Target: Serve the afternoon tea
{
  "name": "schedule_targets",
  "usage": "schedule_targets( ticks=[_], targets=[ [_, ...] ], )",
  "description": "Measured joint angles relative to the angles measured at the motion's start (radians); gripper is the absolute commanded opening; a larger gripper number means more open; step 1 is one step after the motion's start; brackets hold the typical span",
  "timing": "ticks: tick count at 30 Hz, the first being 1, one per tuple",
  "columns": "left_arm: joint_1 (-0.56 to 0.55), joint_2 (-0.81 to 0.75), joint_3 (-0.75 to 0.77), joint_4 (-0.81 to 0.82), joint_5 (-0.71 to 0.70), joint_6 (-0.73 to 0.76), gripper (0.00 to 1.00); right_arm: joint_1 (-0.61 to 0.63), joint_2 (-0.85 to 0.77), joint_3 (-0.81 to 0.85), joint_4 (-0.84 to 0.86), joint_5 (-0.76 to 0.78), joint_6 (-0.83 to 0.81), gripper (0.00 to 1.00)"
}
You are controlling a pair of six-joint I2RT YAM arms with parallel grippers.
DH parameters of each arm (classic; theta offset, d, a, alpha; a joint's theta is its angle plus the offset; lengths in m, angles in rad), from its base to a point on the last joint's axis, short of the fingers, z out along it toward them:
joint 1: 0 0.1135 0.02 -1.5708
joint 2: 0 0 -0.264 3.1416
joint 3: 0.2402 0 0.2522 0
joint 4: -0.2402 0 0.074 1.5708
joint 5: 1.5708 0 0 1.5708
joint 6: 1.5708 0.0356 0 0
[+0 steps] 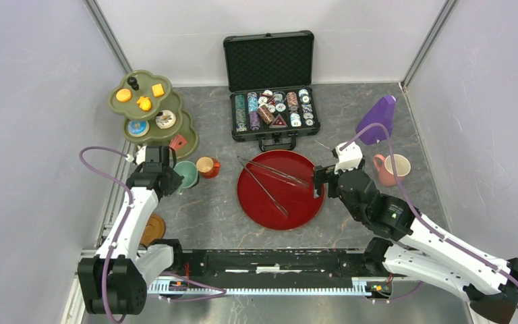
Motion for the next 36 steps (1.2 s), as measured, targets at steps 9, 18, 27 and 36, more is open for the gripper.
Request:
schedule_targets(
  ticks=[9, 18, 27, 36],
  targets=[
    [0.0, 0.077, -0.047, 0.167, -0.01, -0.11, 0.04, 0.0, -0.023, 0.0, -0.04, 0.028, 0.004, 0.98],
    [0.028, 0.116, -0.047, 0.185, -0.041, -0.182, 0.07, 0.0, -0.092, -0.009, -0.065, 0.036, 0.053, 0.98],
    [0.045, 0.162, -0.053, 0.206, -0.058, -0.233, 0.14, 0.0, -0.101, -0.025, -0.089, 0.031, 0.081, 0.98],
    [0.045, 0.206, -0.072, 0.216, -0.058, -0.255, 0.31, 0.0, -0.12, -0.067, -0.093, 0.027, 0.105, 0.98]
  ],
)
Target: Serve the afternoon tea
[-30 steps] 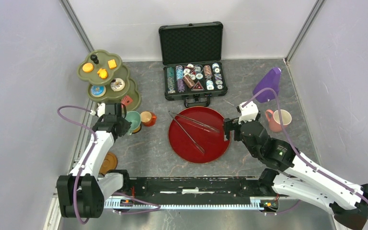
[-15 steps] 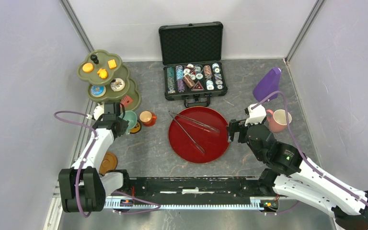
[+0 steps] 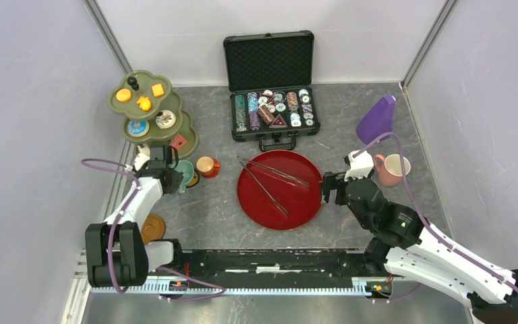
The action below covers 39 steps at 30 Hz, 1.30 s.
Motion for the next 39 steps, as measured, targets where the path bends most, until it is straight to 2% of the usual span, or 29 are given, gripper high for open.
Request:
schedule_targets(
  ticks=[3, 7, 12, 14, 17, 18, 23, 29, 33, 39],
  targets=[
    [0.0, 0.003, 0.0, 0.016, 0.0, -0.001, 0.41, 0.0, 0.0, -0.008, 0.001, -0.003, 0.002, 0.98],
    [0.0, 0.003, 0.0, 0.032, 0.001, -0.001, 0.49, 0.0, 0.002, -0.017, 0.002, -0.007, 0.002, 0.98],
    [0.0, -0.008, 0.007, 0.01, 0.008, 0.0, 0.64, 0.0, 0.013, -0.021, 0.002, -0.016, 0.002, 0.98],
    [0.0, -0.04, 0.017, -0.02, 0.018, 0.003, 0.73, 0.0, 0.014, -0.021, 0.002, -0.016, 0.002, 0.98],
    [0.0, -0.13, 0.042, -0.084, 0.017, 0.03, 0.98, 0.0, 0.014, -0.027, 0.011, -0.019, 0.0, 0.98],
    [0.0, -0.167, 0.051, -0.111, 0.011, 0.039, 1.0, 0.0, 0.014, -0.031, 0.017, -0.019, -0.001, 0.98],
    [0.002, -0.316, 0.086, -0.291, -0.105, 0.045, 1.0, 0.0, 0.029, -0.04, 0.029, -0.021, -0.012, 0.98],
    [0.05, -0.332, 0.086, -0.466, -0.213, 0.018, 1.0, 0.0, 0.079, -0.04, 0.05, -0.031, -0.046, 0.98],
    [0.168, -0.298, 0.086, -0.518, -0.216, -0.001, 1.0, 0.0, 0.095, -0.039, 0.056, -0.042, -0.061, 0.98],
    [0.333, -0.219, 0.074, -0.51, -0.206, -0.039, 1.0, 0.0, 0.091, -0.039, 0.067, -0.047, -0.072, 0.98]
  ],
)
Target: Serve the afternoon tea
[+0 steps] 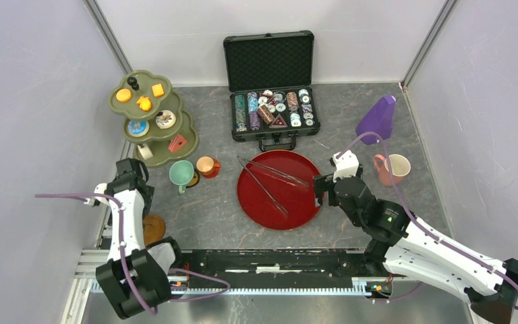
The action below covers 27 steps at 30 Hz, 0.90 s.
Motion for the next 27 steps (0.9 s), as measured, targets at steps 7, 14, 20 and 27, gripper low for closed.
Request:
schedule_targets(
  ticks=[7, 14, 20, 27],
  targets=[
    [0.123, 0.033, -0.127, 0.079, 0.074, -0.049, 0.97, 0.0, -0.015, 0.019, -0.006, 0.0, -0.008, 0.98],
    [0.134, 0.044, -0.182, 0.213, 0.121, -0.055, 0.87, 0.0, -0.012, 0.034, -0.013, 0.001, -0.011, 0.98],
    [0.134, 0.059, -0.214, 0.349, 0.18, -0.051, 0.8, 0.0, 0.002, 0.037, -0.013, -0.004, -0.005, 0.98],
    [0.14, 0.017, -0.261, 0.461, 0.21, -0.038, 0.68, 0.0, -0.014, 0.037, -0.024, -0.007, 0.014, 0.98]
  ],
)
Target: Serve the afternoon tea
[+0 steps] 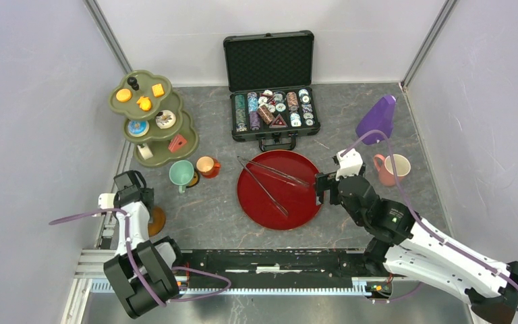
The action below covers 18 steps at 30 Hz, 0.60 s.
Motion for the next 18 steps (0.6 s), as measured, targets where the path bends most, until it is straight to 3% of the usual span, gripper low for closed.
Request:
schedule_targets(
  ticks=[9, 18],
  targets=[
    [-0.001, 0.082, -0.049, 0.327, 0.171, -0.001, 0.57, 0.0, -0.003, 0.0, 0.0, -0.014, 0.01, 0.98],
    [-0.003, 0.159, -0.051, 0.457, 0.284, -0.002, 0.55, 0.0, -0.027, -0.006, 0.0, -0.021, 0.026, 0.99]
  ],
)
